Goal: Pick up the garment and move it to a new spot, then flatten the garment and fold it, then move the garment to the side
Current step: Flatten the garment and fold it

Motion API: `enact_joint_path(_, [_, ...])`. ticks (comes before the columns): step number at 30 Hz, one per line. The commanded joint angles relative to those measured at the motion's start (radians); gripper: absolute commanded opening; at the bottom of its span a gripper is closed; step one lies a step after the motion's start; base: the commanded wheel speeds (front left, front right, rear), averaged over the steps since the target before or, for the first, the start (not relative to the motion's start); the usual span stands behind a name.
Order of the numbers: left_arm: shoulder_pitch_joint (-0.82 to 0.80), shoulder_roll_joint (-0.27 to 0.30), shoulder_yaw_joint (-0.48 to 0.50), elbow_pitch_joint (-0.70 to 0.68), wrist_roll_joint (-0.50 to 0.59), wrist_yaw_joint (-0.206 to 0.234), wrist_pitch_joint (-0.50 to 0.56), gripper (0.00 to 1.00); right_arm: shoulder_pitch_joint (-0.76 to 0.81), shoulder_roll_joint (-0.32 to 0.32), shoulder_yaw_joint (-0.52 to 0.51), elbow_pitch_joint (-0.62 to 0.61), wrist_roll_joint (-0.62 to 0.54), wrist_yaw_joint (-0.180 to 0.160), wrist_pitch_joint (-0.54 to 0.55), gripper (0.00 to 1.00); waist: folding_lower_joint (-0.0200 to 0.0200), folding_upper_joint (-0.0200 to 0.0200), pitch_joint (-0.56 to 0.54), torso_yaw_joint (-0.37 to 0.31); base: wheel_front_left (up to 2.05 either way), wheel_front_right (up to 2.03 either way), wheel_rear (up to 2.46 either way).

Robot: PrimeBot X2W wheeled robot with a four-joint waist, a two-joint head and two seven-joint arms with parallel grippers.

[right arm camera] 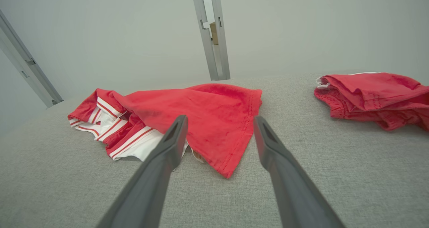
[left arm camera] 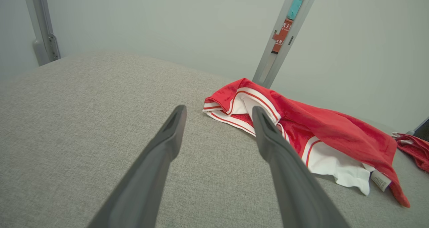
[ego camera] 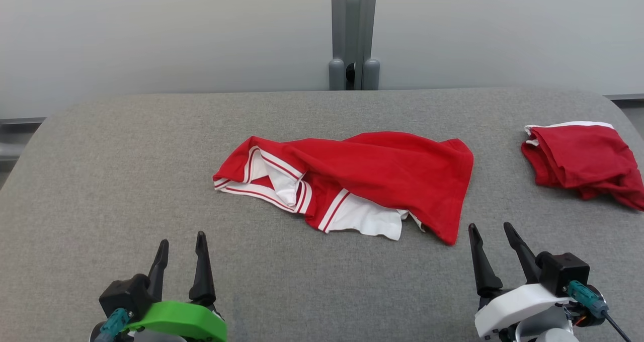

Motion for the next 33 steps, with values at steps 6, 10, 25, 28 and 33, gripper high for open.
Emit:
enact_joint_path(6, [0.007, 0.012, -0.006, -0.005, 0.003, 0.006, 0.005, 1.0, -0.005, -0.003, 0.0, 0.006, -0.007, -0.001, -0.005, 1.0, 0.0, 0.0, 0.002, -0.001, 0.0, 0.0, 0.0])
enact_joint_path(10, [0.004, 0.015, -0.008, -0.007, 0.006, 0.011, 0.007, 1.0, -0.007, -0.003, -0.003, 0.007, -0.009, -0.001, -0.006, 1.0, 0.0, 0.0, 0.004, -0.001, 0.0, 0.0, 0.0])
enact_joint_path(25, [-0.113, 0.014, -0.082, 0.045, 0.038, -0.022, 0.077, 1.0, -0.036, -0.003, 0.009, -0.013, -0.018, -0.001, 0.003, 1.0, 0.0, 0.0, 0.072, -0.026, 0.0, 0.0, 0.0])
enact_joint_path(28, [-0.183, -0.006, -0.111, 0.096, 0.043, -0.049, 0.096, 1.0, -0.054, -0.003, 0.018, -0.022, -0.019, -0.001, 0.007, 1.0, 0.0, 0.0, 0.109, -0.05, 0.0, 0.0, 0.0])
enact_joint_path(33, [-0.309, -0.041, -0.15, 0.236, 0.037, -0.097, 0.12, 1.0, -0.096, -0.003, 0.032, -0.033, -0.024, -0.001, 0.009, 1.0, 0.0, 0.0, 0.184, -0.103, 0.0, 0.0, 0.0])
